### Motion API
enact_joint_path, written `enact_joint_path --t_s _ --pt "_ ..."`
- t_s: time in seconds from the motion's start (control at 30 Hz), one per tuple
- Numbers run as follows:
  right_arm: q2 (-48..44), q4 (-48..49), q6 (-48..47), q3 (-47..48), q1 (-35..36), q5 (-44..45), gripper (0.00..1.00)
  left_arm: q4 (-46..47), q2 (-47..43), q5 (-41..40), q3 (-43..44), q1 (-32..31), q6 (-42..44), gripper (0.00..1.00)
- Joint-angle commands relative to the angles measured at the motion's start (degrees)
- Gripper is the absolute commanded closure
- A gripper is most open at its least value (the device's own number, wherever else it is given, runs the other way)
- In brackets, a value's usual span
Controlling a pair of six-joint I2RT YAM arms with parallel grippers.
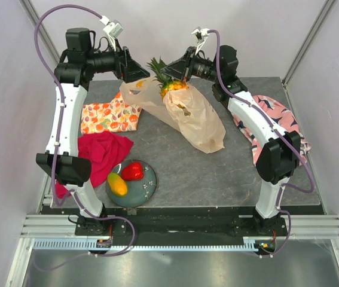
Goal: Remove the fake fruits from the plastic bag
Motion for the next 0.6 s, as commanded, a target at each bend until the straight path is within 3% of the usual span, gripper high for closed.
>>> enact_joint_path --t_s 0.0,0.1,0.2,0.3,0.4,0.43,0.47,0.53,0.57 --pt "-1.9 4.6 2.7 0.6 1.4 -3.8 1.0 2.7 2.6 -1.5 0.8 -1.8 -2.9 0.12" --pt "-2.3 3.6 1.3 0.5 2.0 -4.5 1.0 4.1 4.0 -1.0 2.3 -2.5 -4.8 0.14" --pt "-2.7 2.4 0.6 -0.1 2.4 -5.3 0.99 4.9 4.4 0.1 2.6 -2.8 -5.6 0.23" --pt "-2.8 1.3 -0.1 -0.6 2.5 -5.6 0.99 5.6 4.4 1.6 2.1 -2.8 -6.2 0.43" --pt "-2.8 -1.2 -2.1 -1.0 2.6 -6.1 0.94 6.2 3.6 3.6 1.4 -2.8 -6.2 0.72" --pt "-2.6 -1.8 -3.0 -1.2 2.6 -6.5 0.89 6.2 3.2 3.9 0.8 -2.8 -6.2 0.92" --pt "-2.6 -2.3 -3.5 -1.5 2.6 -6.8 0.73 6.1 2.3 3.8 0.4 -2.8 -6.0 0.98" --pt "-2.9 -4.9 -4.7 -1.7 2.6 -8.5 0.57 6.0 1.4 3.3 -1.3 -2.8 -5.5 0.98" --pt "-3.2 -6.8 -7.5 -1.6 2.4 -9.0 0.4 4.5 0.0 3.0 -1.5 -2.7 -5.1 0.98"
